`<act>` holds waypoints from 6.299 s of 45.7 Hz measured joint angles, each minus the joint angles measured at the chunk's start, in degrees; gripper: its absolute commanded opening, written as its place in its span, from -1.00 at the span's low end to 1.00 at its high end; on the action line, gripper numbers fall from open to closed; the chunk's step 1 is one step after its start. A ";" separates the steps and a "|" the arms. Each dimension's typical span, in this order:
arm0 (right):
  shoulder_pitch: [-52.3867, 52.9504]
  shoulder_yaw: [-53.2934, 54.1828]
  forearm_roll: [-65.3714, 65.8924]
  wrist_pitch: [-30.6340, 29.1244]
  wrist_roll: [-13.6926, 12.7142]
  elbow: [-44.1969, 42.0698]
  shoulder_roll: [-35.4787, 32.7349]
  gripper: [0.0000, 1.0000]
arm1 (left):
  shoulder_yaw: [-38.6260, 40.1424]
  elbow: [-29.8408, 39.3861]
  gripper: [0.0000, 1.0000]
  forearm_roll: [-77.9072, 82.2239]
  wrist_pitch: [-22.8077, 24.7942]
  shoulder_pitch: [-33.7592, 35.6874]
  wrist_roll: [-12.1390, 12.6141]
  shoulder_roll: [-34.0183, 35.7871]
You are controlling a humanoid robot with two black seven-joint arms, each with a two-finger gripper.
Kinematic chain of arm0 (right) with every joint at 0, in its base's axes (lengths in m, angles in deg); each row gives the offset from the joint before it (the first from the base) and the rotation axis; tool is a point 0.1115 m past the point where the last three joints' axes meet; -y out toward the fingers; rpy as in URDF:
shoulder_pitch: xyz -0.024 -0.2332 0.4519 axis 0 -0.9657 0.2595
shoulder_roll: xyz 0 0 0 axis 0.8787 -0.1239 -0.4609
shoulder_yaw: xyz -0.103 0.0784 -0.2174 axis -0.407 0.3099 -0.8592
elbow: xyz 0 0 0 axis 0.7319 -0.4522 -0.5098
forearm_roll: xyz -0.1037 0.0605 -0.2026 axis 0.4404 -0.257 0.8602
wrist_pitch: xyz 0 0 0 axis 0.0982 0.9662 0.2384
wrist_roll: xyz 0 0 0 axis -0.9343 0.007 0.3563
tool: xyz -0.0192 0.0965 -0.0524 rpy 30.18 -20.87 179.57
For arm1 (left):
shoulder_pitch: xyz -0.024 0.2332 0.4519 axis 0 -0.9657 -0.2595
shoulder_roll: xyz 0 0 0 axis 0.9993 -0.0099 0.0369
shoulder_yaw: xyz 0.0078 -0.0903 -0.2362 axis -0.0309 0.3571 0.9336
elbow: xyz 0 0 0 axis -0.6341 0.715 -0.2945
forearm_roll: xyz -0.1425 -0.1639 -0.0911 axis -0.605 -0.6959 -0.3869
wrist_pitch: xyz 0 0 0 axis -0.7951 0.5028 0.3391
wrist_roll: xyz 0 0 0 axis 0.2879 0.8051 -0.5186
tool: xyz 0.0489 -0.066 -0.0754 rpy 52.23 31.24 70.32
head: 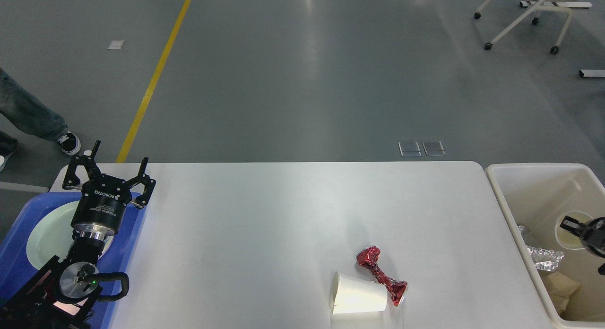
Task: Tidy desktop
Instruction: 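Lower the paper cup into the bin and release it, then raise the right gripper out of the bin toward the remaining paper cup, then lower the right gripper onto the white paper cup and grasp it, then lift the paper cup and carry it over the white bin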
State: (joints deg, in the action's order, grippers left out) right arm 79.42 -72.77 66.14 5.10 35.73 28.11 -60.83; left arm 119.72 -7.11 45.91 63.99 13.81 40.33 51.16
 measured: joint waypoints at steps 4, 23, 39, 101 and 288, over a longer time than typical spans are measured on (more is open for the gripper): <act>-6.70 3.39 0.00 0.76 0.00 -8.85 3.89 -1.00 | 0.01 0.00 0.93 0.00 0.00 0.00 0.00 0.00; -16.47 6.64 -0.07 4.90 -0.04 -21.36 10.90 -1.00 | 0.01 0.00 0.93 0.00 0.00 0.00 0.00 0.00; -16.79 6.36 -0.10 8.64 0.07 -21.25 10.80 1.00 | 0.01 0.00 0.93 0.00 0.00 0.00 0.00 0.00; 49.44 -5.12 14.45 -41.92 -0.09 25.95 0.61 1.00 | 0.04 0.00 0.93 0.00 0.00 0.00 0.08 -0.02; 39.99 2.48 30.03 -16.37 1.70 53.47 31.99 -1.00 | 0.02 0.00 0.93 0.00 0.00 0.00 0.09 0.00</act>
State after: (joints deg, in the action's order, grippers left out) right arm 119.41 -70.29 96.17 -11.27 37.43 81.58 -28.84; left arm 119.74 -7.11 45.92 63.99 13.81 40.41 51.16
